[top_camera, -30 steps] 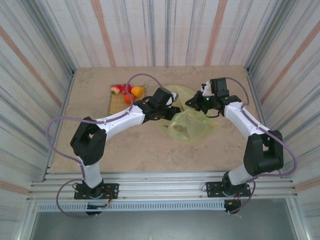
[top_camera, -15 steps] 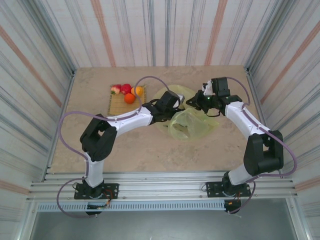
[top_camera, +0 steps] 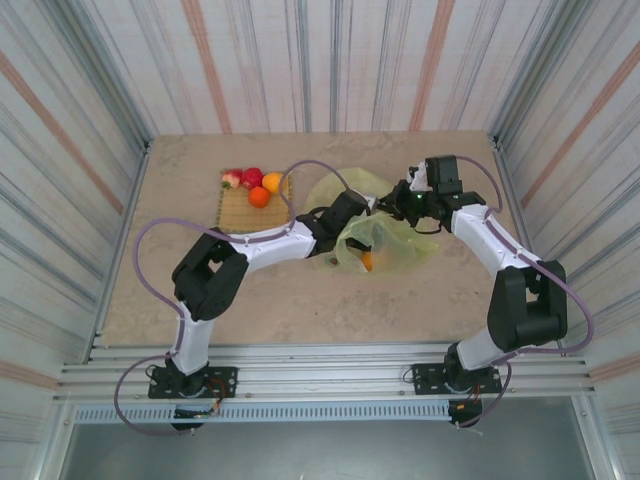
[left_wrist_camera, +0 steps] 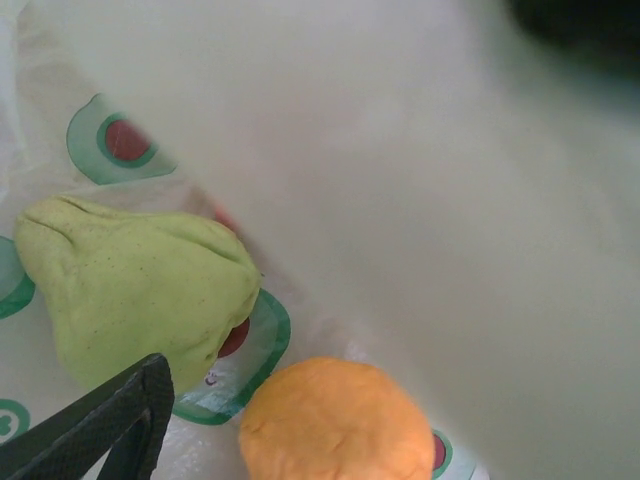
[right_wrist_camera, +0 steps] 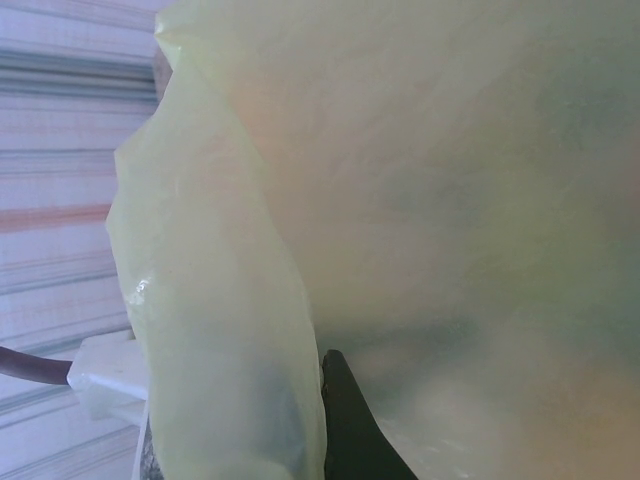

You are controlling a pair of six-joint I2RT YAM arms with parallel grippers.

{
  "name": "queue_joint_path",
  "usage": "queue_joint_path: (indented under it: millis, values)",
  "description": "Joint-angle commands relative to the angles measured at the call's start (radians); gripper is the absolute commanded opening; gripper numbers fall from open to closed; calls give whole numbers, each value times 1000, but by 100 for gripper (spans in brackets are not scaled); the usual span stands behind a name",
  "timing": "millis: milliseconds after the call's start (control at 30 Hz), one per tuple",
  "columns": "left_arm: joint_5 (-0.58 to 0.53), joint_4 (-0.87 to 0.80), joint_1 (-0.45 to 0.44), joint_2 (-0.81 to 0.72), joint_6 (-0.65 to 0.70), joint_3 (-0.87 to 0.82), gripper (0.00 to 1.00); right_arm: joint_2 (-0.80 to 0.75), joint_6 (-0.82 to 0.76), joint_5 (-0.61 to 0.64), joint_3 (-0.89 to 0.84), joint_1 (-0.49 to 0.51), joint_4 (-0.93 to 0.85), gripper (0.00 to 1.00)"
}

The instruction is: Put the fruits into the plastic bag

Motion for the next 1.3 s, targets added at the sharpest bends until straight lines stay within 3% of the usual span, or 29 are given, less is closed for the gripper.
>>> queue_joint_path:
  millis: [0,400,600,767,1033,1267]
  values:
    - [-26,20,0,-64,11,-33,82,-25,14,-7,-11,-9,9,0]
    - [93,6,86,-357,55,-236,82,-47,-44,18,-12,-25,-49,0]
    - [228,1,198,-578,72,-365,81,-45,-47,20,-14,-24,-48,0]
    - [149,-108,354,-722,61,-399,83,-41,-43,17,-14,-22,-37,0]
    - [138,-223,684,-664,37,-348,85,-37,-61,33,6,-6,-50,0]
    - [125,-239,834,-459,-15,-221,85,-14,-69,24,23,1,-54,0]
